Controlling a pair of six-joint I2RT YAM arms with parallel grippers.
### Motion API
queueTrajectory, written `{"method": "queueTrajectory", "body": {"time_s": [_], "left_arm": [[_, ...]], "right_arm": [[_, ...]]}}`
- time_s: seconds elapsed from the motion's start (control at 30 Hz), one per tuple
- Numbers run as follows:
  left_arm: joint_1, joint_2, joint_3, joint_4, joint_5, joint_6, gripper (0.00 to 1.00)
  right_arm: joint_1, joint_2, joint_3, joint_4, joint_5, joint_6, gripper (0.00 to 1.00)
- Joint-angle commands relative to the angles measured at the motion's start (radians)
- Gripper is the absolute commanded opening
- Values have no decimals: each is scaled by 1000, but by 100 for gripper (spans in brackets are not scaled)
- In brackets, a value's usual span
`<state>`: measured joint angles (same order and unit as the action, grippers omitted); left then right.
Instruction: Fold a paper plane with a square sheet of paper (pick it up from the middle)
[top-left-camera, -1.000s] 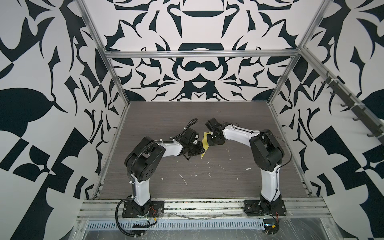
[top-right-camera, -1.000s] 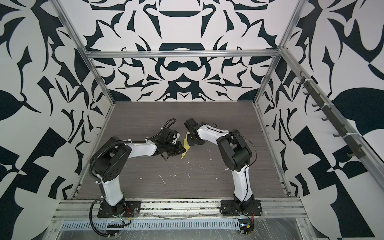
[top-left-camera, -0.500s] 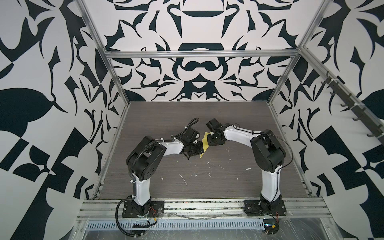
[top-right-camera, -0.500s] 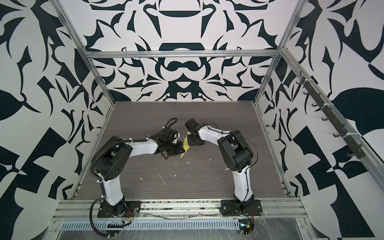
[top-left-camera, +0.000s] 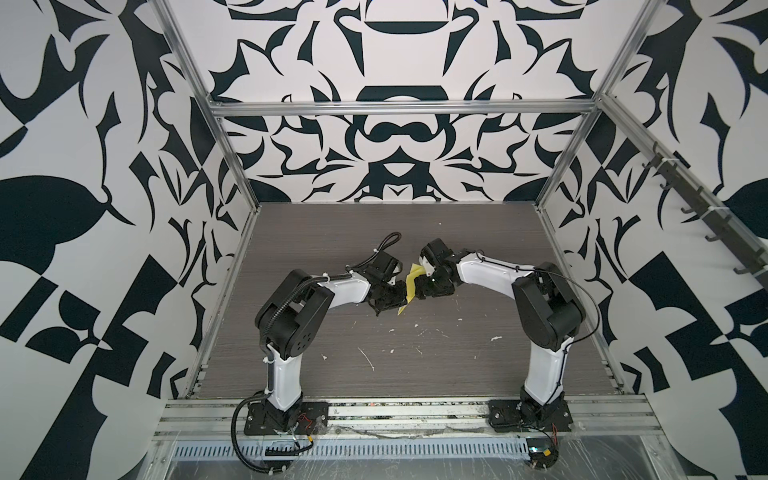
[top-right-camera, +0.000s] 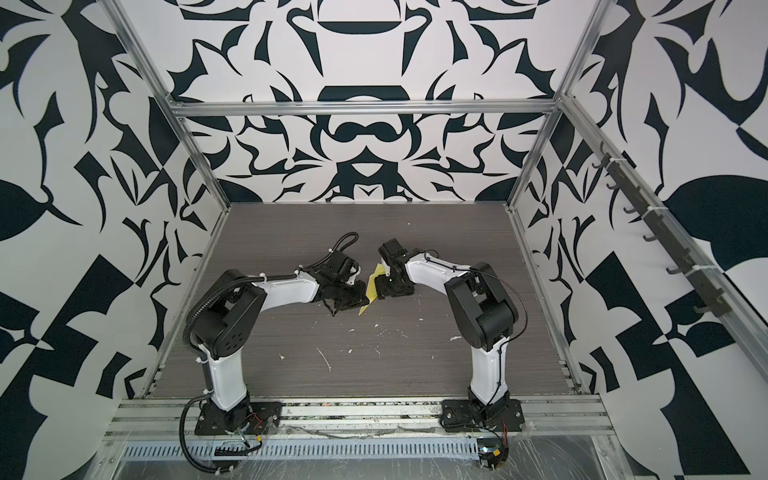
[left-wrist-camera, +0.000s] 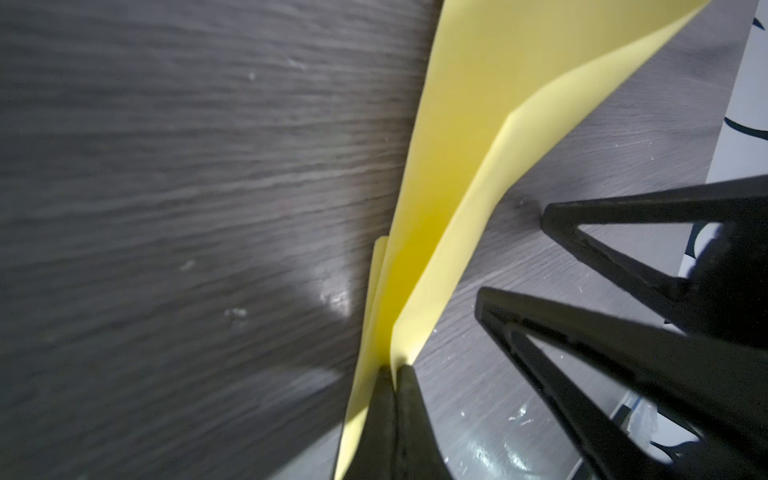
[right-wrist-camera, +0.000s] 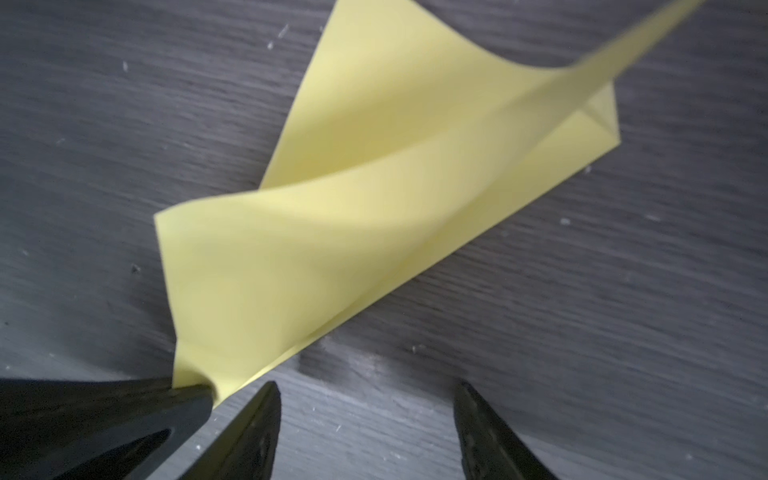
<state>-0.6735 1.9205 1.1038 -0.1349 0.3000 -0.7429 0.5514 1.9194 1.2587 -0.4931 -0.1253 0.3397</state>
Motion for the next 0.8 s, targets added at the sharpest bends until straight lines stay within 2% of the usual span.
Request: {"method": "queueTrajectory", "body": {"time_s": [0.0, 0.37, 0.77], "left_arm": [[3, 32, 17, -81, -12, 7, 3], [4, 44, 32, -99, 8, 5, 3], [5, 41, 37, -113, 1, -2, 4]], "right_arm": [[13, 33, 1, -33, -28, -34, 71], [25, 122, 59, -84, -11, 53, 73], [33, 185, 81, -180, 171, 83, 69]]}}
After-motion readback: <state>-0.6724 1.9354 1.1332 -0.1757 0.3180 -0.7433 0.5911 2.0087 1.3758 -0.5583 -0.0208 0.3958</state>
